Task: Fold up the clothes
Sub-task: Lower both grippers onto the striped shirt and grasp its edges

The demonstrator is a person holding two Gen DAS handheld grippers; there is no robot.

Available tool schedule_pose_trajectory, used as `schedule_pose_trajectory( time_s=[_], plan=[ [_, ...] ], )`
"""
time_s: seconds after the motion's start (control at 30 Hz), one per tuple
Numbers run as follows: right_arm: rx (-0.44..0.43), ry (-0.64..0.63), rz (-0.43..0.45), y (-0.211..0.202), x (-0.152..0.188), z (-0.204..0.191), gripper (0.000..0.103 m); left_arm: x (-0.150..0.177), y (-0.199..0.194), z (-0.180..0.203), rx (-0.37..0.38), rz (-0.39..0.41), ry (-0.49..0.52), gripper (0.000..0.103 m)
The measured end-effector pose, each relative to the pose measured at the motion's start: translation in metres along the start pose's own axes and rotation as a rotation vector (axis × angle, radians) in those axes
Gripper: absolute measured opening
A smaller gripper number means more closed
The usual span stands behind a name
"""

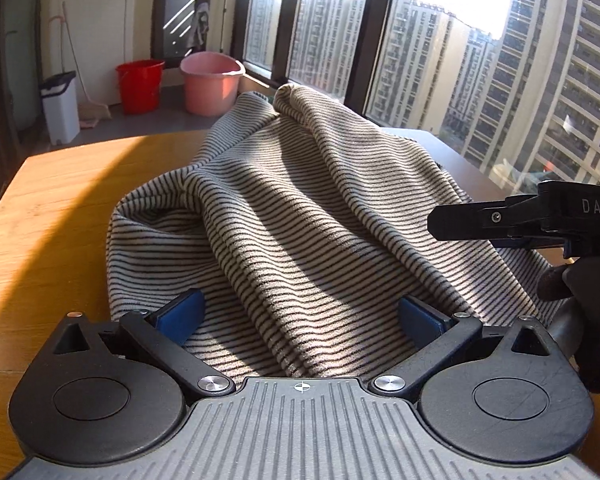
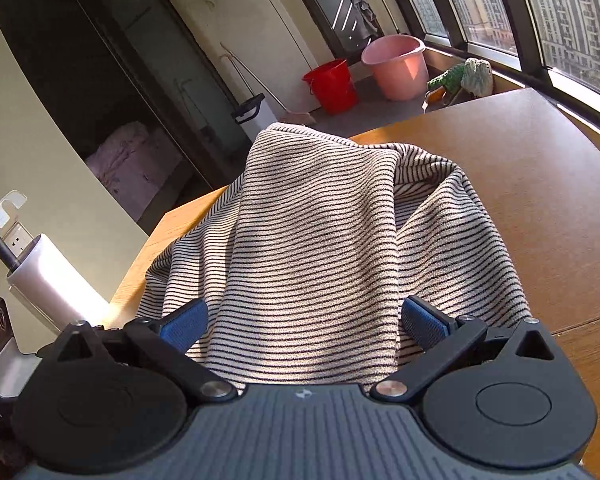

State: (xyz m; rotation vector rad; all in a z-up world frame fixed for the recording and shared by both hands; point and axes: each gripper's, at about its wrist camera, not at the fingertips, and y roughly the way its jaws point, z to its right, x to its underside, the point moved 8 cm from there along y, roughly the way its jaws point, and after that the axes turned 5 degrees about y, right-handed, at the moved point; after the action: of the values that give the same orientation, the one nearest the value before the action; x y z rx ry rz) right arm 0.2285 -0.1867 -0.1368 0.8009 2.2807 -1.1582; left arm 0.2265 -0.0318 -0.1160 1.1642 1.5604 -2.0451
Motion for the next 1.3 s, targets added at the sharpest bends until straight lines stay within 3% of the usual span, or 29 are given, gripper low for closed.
schedule_pose_trajectory(
  time_s=[0.13,0.3,0.5,0.63,0.73,0.8,0.97,1.1,1.17,1.23,1.3],
  plan=[
    [0.003,-0.05,0.013,-0.034,0.033,-0.006,0.103,0.021,-0.024,0.008,0.03,-0.016,0.032,0.103],
    [0.06,-0.135,0.031,-0.071,0.078,-0.022,0.103,0.042,-0.052,0.017,0.124,-0.065,0.031,0.103],
    [0.059,-0.179,-0.039,-0.091,0.099,-0.031,0.103,0.047,-0.064,0.014,0.208,-0.105,-0.094,0.103],
    [0.032,-0.17,-0.082,-0.092,0.092,-0.031,0.103,0.046,-0.06,0.021,0.282,-0.118,-0.202,0.103],
    [0.002,-0.081,0.005,-0.097,0.072,-0.027,0.103,0.049,-0.065,0.027,0.296,-0.121,-0.209,0.103],
    [0.029,-0.062,0.071,-0.093,0.059,-0.022,0.103,0.05,-0.066,0.029,0.342,-0.133,-0.223,0.103],
    [0.113,-0.047,0.143,-0.068,0.049,-0.005,0.103,0.061,-0.077,0.036,0.472,-0.161,-0.329,0.099],
    [0.097,-0.055,0.143,-0.062,0.051,-0.004,0.103,0.064,-0.077,0.036,0.448,-0.152,-0.328,0.086],
    [0.069,-0.018,0.153,-0.064,0.05,0.001,0.103,0.062,-0.073,0.038,0.42,-0.144,-0.317,0.074],
    [0.043,0.012,0.168,-0.067,0.05,0.004,0.103,0.061,-0.07,0.041,0.339,-0.123,-0.247,0.045],
    [0.025,0.035,0.179,-0.068,0.05,0.007,0.103,0.061,-0.069,0.043,0.262,-0.105,-0.178,0.025]
  ],
)
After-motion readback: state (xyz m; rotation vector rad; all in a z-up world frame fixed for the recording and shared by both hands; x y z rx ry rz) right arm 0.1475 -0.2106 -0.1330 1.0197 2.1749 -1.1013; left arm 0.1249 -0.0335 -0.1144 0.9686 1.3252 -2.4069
